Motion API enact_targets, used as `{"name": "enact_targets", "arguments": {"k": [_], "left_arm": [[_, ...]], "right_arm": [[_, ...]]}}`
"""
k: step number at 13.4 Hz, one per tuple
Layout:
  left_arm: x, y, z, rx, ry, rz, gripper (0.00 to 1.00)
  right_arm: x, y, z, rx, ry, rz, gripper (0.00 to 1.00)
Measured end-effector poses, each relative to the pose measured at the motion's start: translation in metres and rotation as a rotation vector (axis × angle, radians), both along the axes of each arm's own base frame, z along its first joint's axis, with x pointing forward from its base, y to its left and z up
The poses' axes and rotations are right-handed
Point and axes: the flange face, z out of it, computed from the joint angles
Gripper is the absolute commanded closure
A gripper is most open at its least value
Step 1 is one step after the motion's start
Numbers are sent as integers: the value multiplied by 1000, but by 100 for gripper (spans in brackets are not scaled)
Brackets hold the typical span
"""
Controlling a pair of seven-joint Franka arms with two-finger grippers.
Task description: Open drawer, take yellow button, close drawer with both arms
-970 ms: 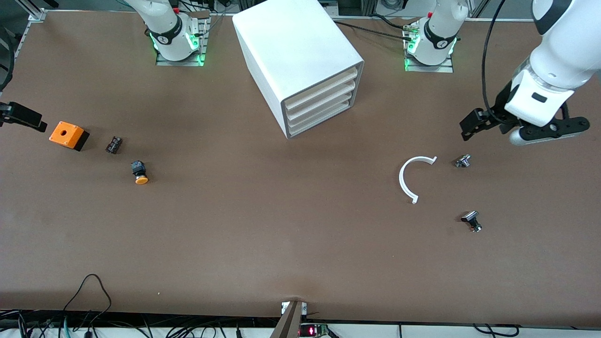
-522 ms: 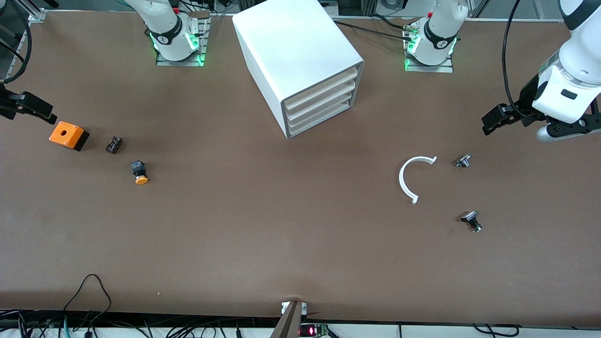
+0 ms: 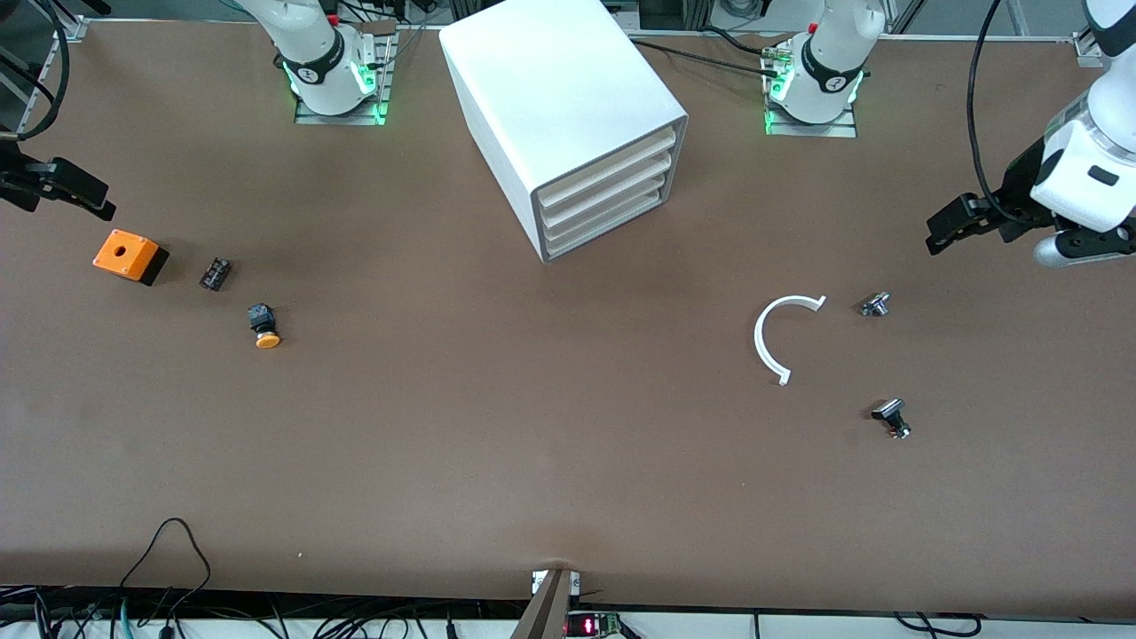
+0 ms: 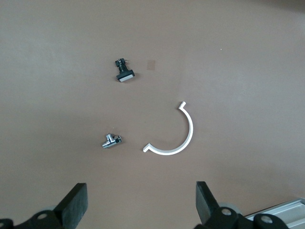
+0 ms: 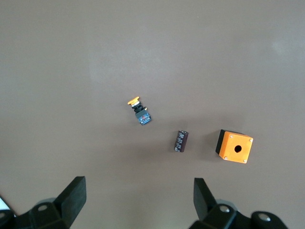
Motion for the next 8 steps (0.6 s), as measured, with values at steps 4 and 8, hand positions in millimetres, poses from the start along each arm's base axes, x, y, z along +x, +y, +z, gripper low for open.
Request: {"name": "enact_targets", "arguments": {"k": [4,8], "left_arm": [[0,3,-2,-6,8,6,0],[-1,1,-3,-6,11,2,0]], "right_arm": [[0,0,-3,2,5,0,0],[0,-1,-3,2,6,-5,0]]}}
